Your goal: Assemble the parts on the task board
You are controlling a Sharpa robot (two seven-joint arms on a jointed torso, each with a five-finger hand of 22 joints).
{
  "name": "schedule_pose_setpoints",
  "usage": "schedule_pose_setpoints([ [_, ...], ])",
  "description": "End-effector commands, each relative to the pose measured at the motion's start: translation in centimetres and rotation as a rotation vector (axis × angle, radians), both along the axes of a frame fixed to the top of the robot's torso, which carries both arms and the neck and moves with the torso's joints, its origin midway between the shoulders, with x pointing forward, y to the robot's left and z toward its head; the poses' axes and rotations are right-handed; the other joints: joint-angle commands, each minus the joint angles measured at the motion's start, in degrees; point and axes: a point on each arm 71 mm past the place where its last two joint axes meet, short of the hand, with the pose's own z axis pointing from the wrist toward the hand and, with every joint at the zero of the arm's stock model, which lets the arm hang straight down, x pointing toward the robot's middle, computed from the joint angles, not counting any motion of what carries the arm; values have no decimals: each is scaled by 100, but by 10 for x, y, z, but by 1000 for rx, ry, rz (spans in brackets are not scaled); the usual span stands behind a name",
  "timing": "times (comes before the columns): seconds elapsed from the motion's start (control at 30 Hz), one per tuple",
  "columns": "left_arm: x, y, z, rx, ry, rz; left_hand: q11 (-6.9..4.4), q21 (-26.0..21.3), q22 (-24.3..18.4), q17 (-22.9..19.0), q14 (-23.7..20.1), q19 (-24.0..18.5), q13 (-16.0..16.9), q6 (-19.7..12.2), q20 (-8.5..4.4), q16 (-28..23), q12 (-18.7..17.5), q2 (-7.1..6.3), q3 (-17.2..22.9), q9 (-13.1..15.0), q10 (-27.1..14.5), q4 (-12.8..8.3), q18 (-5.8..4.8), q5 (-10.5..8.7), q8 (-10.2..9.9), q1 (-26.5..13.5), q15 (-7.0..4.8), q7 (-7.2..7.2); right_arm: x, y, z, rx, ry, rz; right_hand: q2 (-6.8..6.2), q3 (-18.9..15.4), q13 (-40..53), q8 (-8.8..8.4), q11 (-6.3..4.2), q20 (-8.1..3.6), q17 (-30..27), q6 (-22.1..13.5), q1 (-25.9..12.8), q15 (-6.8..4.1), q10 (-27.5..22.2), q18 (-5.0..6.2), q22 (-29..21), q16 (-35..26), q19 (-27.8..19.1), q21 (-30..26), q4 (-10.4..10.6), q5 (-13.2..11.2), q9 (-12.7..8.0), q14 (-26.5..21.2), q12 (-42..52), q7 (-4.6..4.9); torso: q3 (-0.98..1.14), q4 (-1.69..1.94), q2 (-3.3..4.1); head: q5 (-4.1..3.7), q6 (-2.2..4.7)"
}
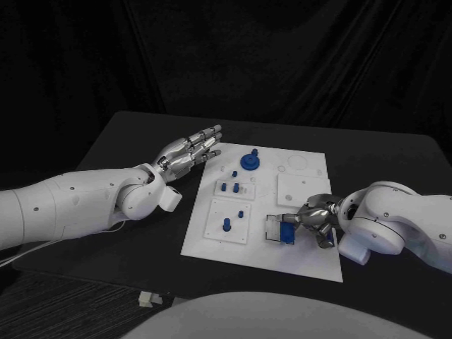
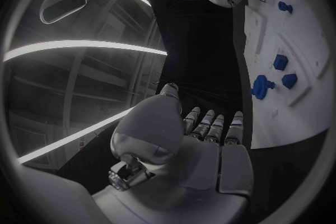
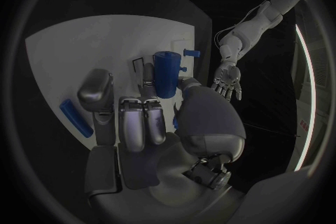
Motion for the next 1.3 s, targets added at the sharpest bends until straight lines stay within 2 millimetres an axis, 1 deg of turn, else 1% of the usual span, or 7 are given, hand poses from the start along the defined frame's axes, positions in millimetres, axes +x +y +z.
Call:
schedule_pose_setpoints([
  [0.03,-1,0,9,-87,-100,1,30,24,6,3,9,-4,7,-4,28,-5,31,13,37,5,-4,10,100,29,23,66,47,35,0,2,-2,4,-2,-4,28,691,1510,-29,52,8,1509,-47,-28,44,610,35,617,15,-6,-48,-649,-168,10,595,14,15,-1,5,5,-11,-1],
  [0.33,-1,-2,8,-89,-95,-5,29,26,11,5,11,-2,7,-8,34,-2,31,13,40,4,-5,9,99,33,22,71,59,34,2,8,-4,-28,-30,46,36,556,1510,-85,104,44,1509,-171,-183,86,610,42,609,15,5,-124,-538,-1204,-11,595,14,74,0,1,6,-24,-1],
  [0.47,-1,-2,8,-90,-93,-7,31,28,16,5,12,1,7,-10,47,-1,34,14,44,4,-5,9,98,37,22,77,69,32,2,10,-4,-39,-38,63,38,492,1510,-94,117,56,1509,-206,-183,97,610,43,610,15,12,-137,-523,-1507,-15,595,14,88,-1,1,6,-18,-1],
  [0.63,-1,-2,8,-90,-94,-7,27,31,19,6,14,3,6,-11,70,2,30,12,47,4,-7,9,96,37,22,84,89,29,3,13,-4,-50,-47,79,66,345,1510,-104,143,75,1509,-292,-240,118,610,56,590,15,5,-243,-438,-2045,-14,595,14,115,1,1,4,-7,-1],
  [0.9,-1,-2,8,-91,-92,-8,27,32,20,7,15,4,6,-14,79,4,32,11,48,4,-7,9,95,37,22,86,97,28,4,14,-5,-55,-51,82,102,179,1510,-70,154,88,1509,-337,-287,129,610,67,569,15,4,-329,-346,-2435,4,595,14,127,0,-1,3,16,-1],
  [1.03,-1,-2,8,-92,-92,-9,27,33,22,8,17,6,6,-16,95,7,35,9,51,3,-8,9,94,39,22,92,120,29,5,14,-5,-58,-52,81,122,116,1510,-54,155,89,1509,-344,-311,130,610,76,554,15,-2,-393,-303,-2553,11,595,14,128,-1,3,5,6,-1],
  [1.3,-1,-2,7,-92,-91,-10,27,34,23,9,19,7,6,-15,101,9,35,8,52,4,-9,9,94,40,22,95,134,28,6,14,-6,-62,-51,80,157,-114,1510,-19,161,93,1509,-393,-396,135,610,91,509,15,1,-536,-161,-2982,22,595,14,136,-1,3,4,-2,-1],
])
